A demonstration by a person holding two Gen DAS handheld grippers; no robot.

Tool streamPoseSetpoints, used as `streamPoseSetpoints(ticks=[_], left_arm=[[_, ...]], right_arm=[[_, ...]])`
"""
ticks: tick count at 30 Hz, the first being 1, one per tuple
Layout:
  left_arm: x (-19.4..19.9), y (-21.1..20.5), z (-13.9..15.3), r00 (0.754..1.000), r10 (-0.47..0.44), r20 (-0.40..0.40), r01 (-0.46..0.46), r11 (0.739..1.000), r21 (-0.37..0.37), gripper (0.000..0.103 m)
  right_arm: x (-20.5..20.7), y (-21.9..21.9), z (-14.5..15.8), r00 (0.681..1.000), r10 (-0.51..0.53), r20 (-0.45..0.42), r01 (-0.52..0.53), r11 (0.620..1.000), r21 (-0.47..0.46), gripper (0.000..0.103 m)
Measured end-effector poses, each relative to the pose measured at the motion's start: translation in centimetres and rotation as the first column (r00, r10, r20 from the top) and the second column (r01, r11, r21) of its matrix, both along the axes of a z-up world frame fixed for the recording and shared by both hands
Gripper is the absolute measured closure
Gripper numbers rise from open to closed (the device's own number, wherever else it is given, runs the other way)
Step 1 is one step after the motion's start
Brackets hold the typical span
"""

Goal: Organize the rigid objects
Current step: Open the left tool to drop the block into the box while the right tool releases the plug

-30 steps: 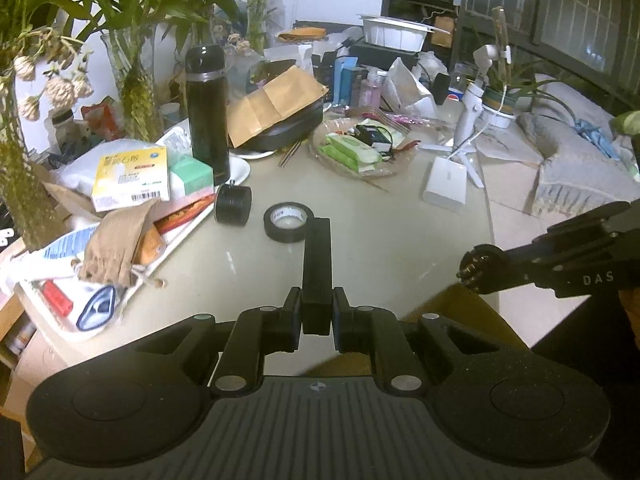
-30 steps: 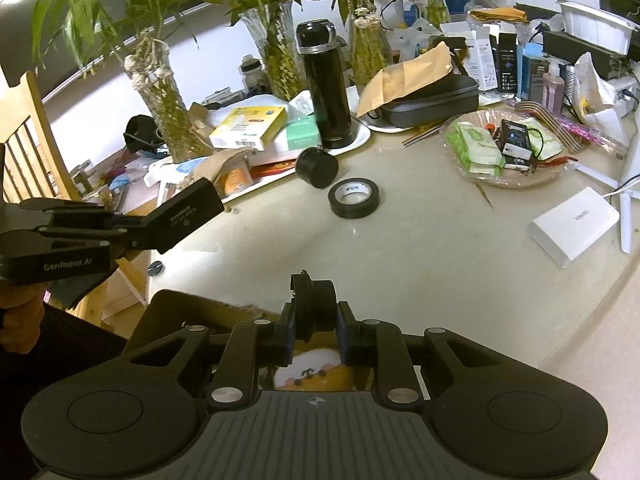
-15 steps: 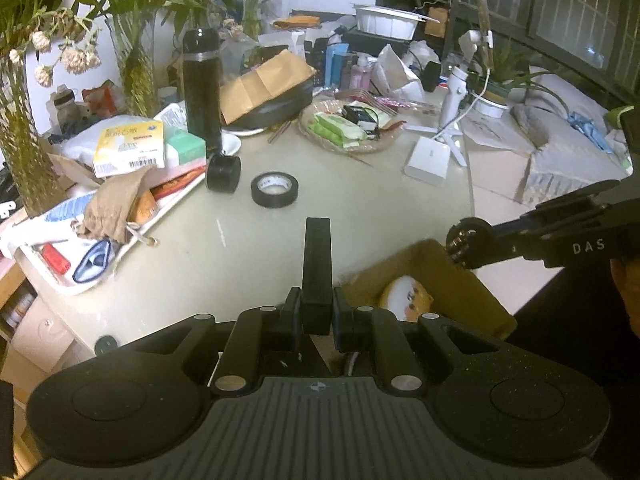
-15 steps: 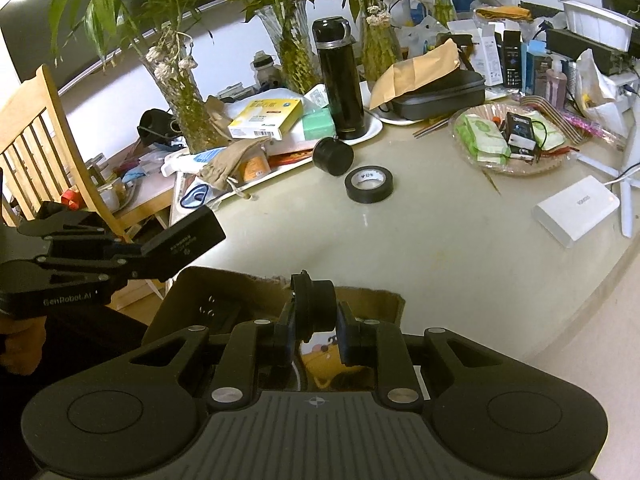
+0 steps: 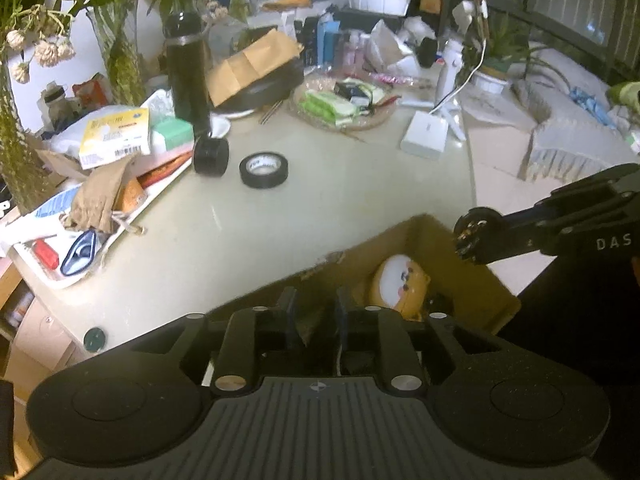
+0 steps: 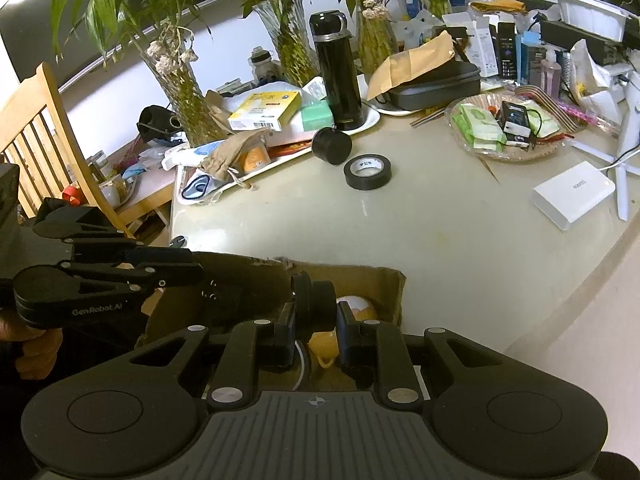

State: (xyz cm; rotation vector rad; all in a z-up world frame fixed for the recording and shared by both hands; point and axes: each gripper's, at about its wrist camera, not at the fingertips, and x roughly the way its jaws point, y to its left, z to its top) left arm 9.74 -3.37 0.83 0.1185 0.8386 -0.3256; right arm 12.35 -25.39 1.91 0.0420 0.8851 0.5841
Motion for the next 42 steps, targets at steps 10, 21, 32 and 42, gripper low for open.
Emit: streamPoseSetpoints(ticks=[10, 21, 32, 42], left_arm=[[-1.1, 0.3, -0.4, 0.999, 0.051, -0.015, -0.051, 0.998, 0.02, 0.054], [-2.2, 1.1, -0.4, 0.996, 0.085, -0.02, -0.085, 0.996, 0.02, 0.053], [-2.7, 1.9, -0.3, 0.995, 0.098, -0.016, -0.098, 0.995, -0.008, 0.053], [-2.9, 2.4, -0.3, 0.994, 0.108, -0.021, -0.108, 0.994, -0.016, 0.053]], right_arm=[[-0.9, -0.2, -0.5, 1.0, 0.0, -0.015, 0.0, 1.0, 0.002, 0.08], [-1.5, -0.1, -0.7, 1.0, 0.006, -0.018, -0.006, 1.0, -0.012, 0.08], [-1.4, 1.0, 0.1, 0.999, 0.03, 0.013, -0.029, 0.999, -0.032, 0.08], [-0.7, 2.7, -1.1, 0.998, 0.054, -0.015, -0.055, 0.992, -0.116, 0.024]])
